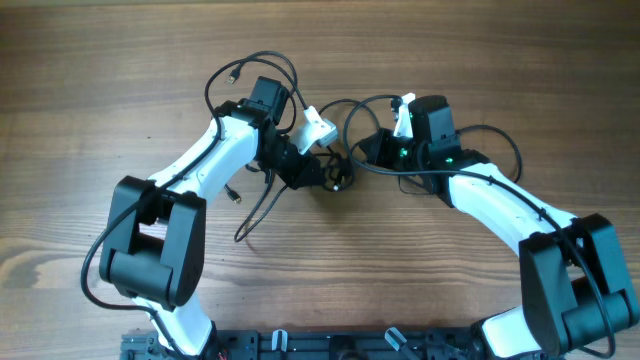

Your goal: Untangle cables

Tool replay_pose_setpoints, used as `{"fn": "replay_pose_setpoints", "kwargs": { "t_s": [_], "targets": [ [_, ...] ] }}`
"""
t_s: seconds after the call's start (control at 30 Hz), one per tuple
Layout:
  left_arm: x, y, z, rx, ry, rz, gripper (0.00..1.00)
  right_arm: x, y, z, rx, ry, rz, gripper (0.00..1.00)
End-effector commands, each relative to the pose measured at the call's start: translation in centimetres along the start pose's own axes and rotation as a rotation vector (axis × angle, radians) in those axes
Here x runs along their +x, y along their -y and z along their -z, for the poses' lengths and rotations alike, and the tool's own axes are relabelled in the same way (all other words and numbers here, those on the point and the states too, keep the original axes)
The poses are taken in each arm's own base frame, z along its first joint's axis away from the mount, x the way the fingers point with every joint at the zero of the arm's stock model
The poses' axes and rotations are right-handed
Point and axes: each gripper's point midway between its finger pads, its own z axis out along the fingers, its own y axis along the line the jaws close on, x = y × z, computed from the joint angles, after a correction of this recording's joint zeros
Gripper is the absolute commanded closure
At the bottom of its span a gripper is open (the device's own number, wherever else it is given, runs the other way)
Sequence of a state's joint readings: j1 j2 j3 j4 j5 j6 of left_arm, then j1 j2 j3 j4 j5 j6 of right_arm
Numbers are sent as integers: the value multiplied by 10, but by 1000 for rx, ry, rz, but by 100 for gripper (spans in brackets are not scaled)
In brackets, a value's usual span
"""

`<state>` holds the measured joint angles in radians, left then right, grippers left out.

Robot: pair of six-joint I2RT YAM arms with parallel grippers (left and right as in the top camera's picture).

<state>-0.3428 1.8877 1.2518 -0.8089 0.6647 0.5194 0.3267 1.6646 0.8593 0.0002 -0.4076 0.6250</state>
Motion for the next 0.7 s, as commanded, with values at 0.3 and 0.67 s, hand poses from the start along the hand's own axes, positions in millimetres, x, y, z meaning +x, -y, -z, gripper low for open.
{"fn": "replay_pose_setpoints", "kwargs": {
  "t_s": [0.3, 0.67],
  "targets": [
    [-1, 11, 3, 41, 12, -26, 96, -31, 83, 25, 454, 277, -263, 96],
    [-1, 11, 3, 41, 12, -25, 96, -24, 109, 41, 602, 323, -337, 96]
  ]
}}
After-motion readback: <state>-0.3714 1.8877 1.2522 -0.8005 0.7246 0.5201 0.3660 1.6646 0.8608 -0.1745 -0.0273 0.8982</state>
